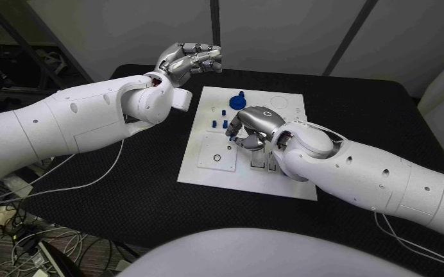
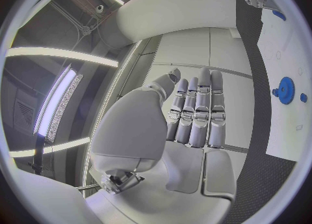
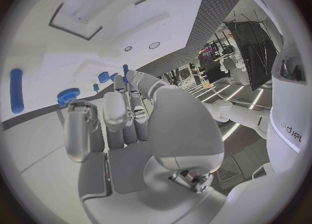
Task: Assemble the parts on the task board
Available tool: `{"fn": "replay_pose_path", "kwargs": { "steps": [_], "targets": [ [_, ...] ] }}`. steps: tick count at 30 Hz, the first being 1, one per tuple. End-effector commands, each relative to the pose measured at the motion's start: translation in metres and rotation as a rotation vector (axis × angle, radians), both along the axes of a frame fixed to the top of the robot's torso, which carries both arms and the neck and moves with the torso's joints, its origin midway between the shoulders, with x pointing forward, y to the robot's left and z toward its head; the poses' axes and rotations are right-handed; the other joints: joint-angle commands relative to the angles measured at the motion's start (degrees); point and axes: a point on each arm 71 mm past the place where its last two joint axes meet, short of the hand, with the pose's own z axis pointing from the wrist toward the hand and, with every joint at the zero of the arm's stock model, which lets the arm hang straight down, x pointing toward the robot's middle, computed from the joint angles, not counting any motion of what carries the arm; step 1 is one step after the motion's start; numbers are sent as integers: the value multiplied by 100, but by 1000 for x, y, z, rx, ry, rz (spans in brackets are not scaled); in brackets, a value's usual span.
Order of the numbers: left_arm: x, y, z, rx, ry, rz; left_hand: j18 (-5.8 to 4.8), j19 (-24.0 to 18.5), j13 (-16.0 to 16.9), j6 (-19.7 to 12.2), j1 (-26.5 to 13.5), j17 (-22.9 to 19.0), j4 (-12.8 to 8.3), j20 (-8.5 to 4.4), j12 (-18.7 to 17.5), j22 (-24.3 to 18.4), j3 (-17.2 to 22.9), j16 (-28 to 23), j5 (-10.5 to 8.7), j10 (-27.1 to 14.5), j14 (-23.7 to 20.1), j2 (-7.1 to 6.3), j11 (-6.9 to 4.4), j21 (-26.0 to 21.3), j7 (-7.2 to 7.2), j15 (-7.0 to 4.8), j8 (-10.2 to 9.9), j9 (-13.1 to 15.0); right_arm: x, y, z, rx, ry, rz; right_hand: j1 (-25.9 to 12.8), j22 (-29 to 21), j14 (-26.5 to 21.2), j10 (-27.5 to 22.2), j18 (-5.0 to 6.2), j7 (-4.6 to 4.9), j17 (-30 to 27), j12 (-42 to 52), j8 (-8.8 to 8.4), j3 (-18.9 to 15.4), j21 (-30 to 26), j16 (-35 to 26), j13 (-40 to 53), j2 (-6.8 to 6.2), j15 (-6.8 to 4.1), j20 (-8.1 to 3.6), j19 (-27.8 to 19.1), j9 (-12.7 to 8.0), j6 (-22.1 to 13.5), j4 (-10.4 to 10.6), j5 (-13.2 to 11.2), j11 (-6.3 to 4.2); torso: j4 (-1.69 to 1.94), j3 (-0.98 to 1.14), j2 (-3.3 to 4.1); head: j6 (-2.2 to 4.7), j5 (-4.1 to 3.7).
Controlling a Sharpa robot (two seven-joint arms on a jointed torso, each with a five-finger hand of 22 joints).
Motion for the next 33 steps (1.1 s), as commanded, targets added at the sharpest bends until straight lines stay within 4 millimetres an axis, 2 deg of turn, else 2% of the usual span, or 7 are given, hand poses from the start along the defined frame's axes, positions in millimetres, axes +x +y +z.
{"fn": "replay_pose_path", "kwargs": {
  "steps": [1,5,9,33],
  "targets": [
    [0,-1,2,-10,-6,-10,-84,20,-7,6,-3,-8,-37,19,-36,-12,-17,-35,-4,-15,30,61,36,-22,43,6,-31,5,-3,1,-3,-17,-1,18,-57,1142,173,36,-84,11,-9,3,16,-1,34,-2,3,15,-40,-48,364,5,38,-20,13,3,0,-2,-4,1,33],
    [0,-2,2,-10,-6,-11,-84,19,-8,4,-4,-9,-37,20,-38,-17,-19,-44,-5,-18,33,63,37,-23,45,8,-33,5,-5,1,-6,-27,7,25,-57,1142,173,36,-84,11,-9,3,16,-1,34,-2,3,15,-40,-48,364,5,38,-20,13,3,1,-4,0,1,42],
    [1,-2,1,-10,-6,-11,-84,19,-8,4,-4,-9,-37,20,-38,-17,-19,-44,-5,-18,33,63,37,-23,45,8,-33,5,-5,2,-8,-36,13,29,-57,1142,173,36,-84,11,-9,3,16,-1,34,-2,3,15,-40,-48,364,5,38,-20,13,3,-2,3,0,1,62],
    [2,-1,1,-10,-5,-11,-85,18,-8,0,-9,-10,-36,21,-41,-25,-23,-60,-6,-21,40,71,40,-25,49,10,-37,4,-7,5,-14,-42,19,32,-59,1154,175,28,-88,9,-4,-3,8,5,51,15,0,20,-41,-48,371,9,34,-25,16,3,-8,-1,-2,1,107]
  ]
}}
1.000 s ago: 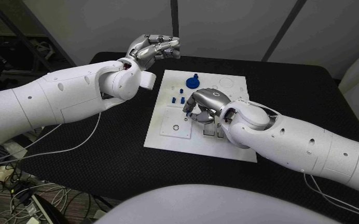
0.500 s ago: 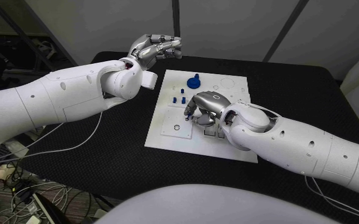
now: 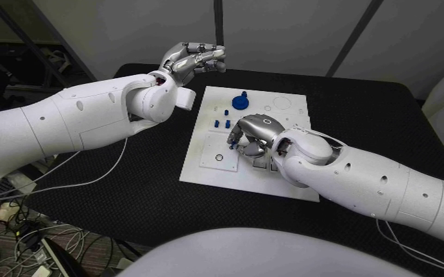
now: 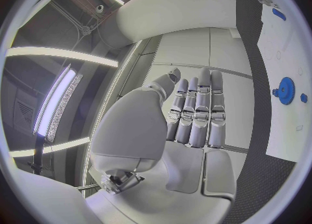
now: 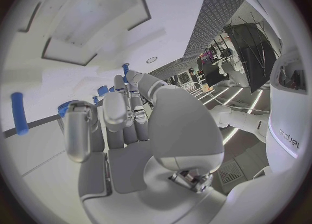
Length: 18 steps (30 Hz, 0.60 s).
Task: Assemble the parts on the task board
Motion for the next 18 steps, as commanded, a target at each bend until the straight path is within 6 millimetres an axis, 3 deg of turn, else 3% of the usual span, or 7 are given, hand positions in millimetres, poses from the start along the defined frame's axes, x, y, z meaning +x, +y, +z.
{"fn": "replay_pose_path", "kwargs": {
  "steps": [1,18],
  "targets": [
    [0,-1,1,-9,-6,-10,-85,18,-8,0,-9,-5,-20,21,-20,-5,-8,-34,-6,-1,40,71,20,-25,49,10,-37,4,0,2,0,-3,-6,13,-57,1155,176,28,-90,10,-4,-2,7,11,42,18,6,23,-41,-49,374,7,35,-30,24,2,-5,-1,-1,1,6],
    [1,-1,1,-10,-2,-14,-85,17,-8,-2,-12,-6,-19,22,-22,-10,-10,-42,-6,-3,42,74,21,-26,51,12,-39,3,3,3,-5,-32,8,15,-55,1147,175,26,-87,10,-13,-3,3,16,29,15,5,27,-42,-49,369,9,33,-34,28,3,-3,-3,-1,1,9]
  ]
}}
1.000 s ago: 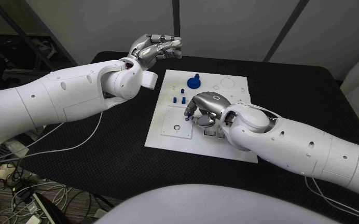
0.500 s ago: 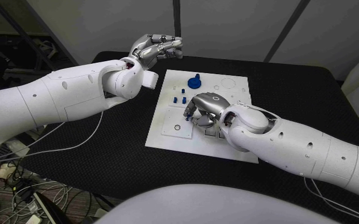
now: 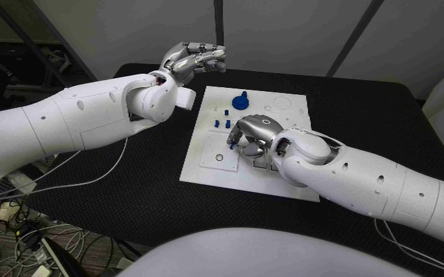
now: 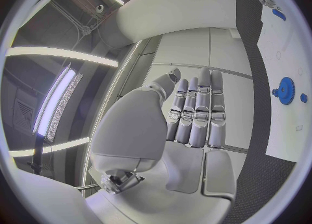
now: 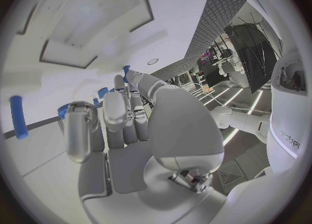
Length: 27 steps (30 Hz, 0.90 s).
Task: Assemble the parts on the task board
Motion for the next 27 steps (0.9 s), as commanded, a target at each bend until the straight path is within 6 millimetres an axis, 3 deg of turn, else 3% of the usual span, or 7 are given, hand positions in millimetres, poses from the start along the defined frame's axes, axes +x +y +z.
{"fn": "replay_pose_path", "kwargs": {
  "steps": [1,12,20,27],
  "targets": [
    [0,-2,1,-10,-3,-13,-87,16,-8,-4,-15,-8,-18,23,-24,-15,-13,-52,-7,-6,45,78,23,-27,53,13,-41,3,1,1,-2,-25,4,13,-41,1149,175,27,-86,12,-5,-3,4,4,3,15,5,20,-42,-49,369,7,35,-21,31,1,-2,-1,-1,1,-1],
    [0,-2,1,-9,0,-16,-87,16,-8,-4,-15,-8,-18,23,-24,-15,-13,-52,-7,-6,45,78,23,-27,53,13,-41,3,1,4,-6,-61,16,21,-46,1144,173,22,-84,15,-18,-5,0,2,-5,7,3,17,-41,-49,365,8,33,-22,30,4,2,1,-1,1,-10],
    [0,-2,1,-10,3,-20,-89,11,-8,-13,-28,-10,-15,28,-29,-31,-26,-79,-17,-14,50,78,27,-34,56,19,-49,1,-1,3,-8,-73,17,29,-151,1063,125,-168,-53,48,-189,-20,-64,-33,-136,-98,-51,-91,-3,-25,302,10,-43,-25,-9,54,-2,-1,-1,1,-17],
    [0,-1,1,-8,6,-20,-89,9,-8,-18,-36,-12,-14,31,-32,-44,-36,-101,-38,-18,58,80,30,-38,59,22,-54,-1,-3,1,-7,-71,15,34,-168,1079,128,-157,-58,40,-174,-6,-53,-37,-114,-72,-52,-91,-3,-20,310,20,-17,-16,-16,49,-1,3,-2,1,-16]
  ]
}}
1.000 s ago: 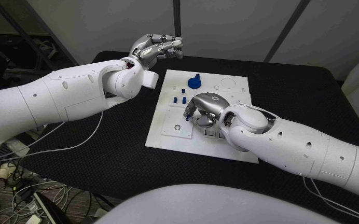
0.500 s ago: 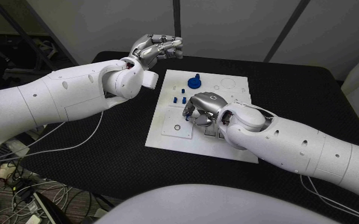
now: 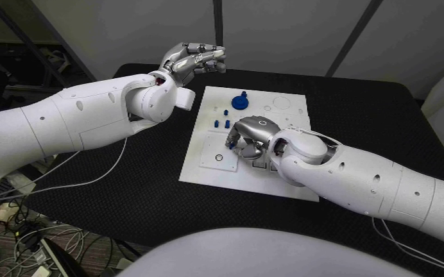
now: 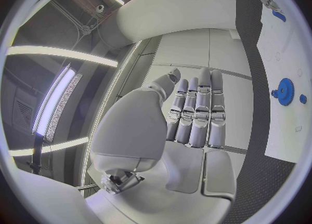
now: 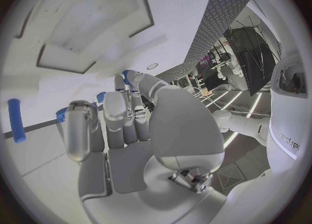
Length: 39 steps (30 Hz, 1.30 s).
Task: Assemble the parts on the task board
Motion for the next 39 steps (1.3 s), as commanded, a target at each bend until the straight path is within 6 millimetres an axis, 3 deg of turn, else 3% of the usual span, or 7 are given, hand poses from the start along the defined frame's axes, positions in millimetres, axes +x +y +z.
{"fn": "replay_pose_path", "kwargs": {
  "steps": [1,8,14,19,29,35,39],
  "targets": [
    [0,-1,1,-7,0,-12,-89,9,-8,3,-5,-7,2,31,-33,-5,-20,-33,-38,-19,37,50,30,-38,37,1,-30,-1,-2,-2,-4,-36,9,9,-46,1082,130,-3,-59,-4,15,-5,-4,-22,4,3,-3,4,-4,-20,312,9,11,1,-20,-14,-2,2,0,1,-4],
    [0,-1,1,-6,3,-12,-88,8,-8,-3,-5,-9,1,33,-37,-17,-23,-53,-53,-25,43,60,33,-41,41,2,-35,-2,-2,-4,-2,-21,-12,-7,-77,1062,122,-75,-50,15,-33,-23,-44,-26,-33,-11,-25,-38,6,-14,294,-1,-64,0,-22,4,-2,3,-1,1,-8],
    [1,-1,0,-6,6,-14,-89,5,-8,-14,-13,-10,2,37,-42,-32,-34,-76,-69,-36,48,60,38,-47,47,7,-43,-5,0,-5,0,14,-37,-24,-158,579,-51,-1049,123,231,-609,-17,-60,-60,-805,-447,-118,-297,204,145,-56,-199,-736,-37,-243,244,3,1,2,1,-7],
    [1,0,0,-5,11,-19,-90,2,-8,-23,-19,-11,1,40,-46,-45,-43,-95,-82,-43,49,59,41,-52,50,11,-50,-7,1,-6,4,61,-56,-36,-104,421,-92,-1383,180,169,-836,6,-55,-287,-1053,-563,-106,-338,228,199,-143,-292,-939,-37,-302,269,1,2,1,1,5],
    [0,-1,-2,-5,31,-44,-91,-6,-7,-47,-48,-11,9,53,-58,-89,-79,-147,-132,-71,65,57,54,-72,65,23,-67,-12,-7,-15,15,147,-75,-66,-77,432,-46,-1370,173,92,-782,55,-54,-384,-1027,-460,-92,-292,222,201,-103,-312,-995,0,-296,265,7,3,-3,1,11],
    [1,2,-3,-3,33,-41,-90,-8,-6,-53,-47,-12,6,56,-59,-101,-84,-161,-142,-76,67,58,56,-78,66,25,-71,-14,-14,-38,25,169,-60,-103,-41,474,-26,-1241,155,108,-796,128,-25,-406,-956,-416,-79,-236,201,185,-49,-301,-921,27,-281,237,-11,-4,-14,1,-47],
    [1,3,-3,-3,33,-41,-90,-8,-6,-53,-47,-12,6,56,-59,-101,-84,-161,-142,-76,67,58,56,-78,66,25,-71,-14,-3,-59,37,139,-61,-162,-34,517,-7,-1198,139,124,-739,146,-17,-412,-888,-348,-79,-239,195,178,-16,-298,-887,29,-271,227,-23,-7,-13,1,-115]
  ]
}}
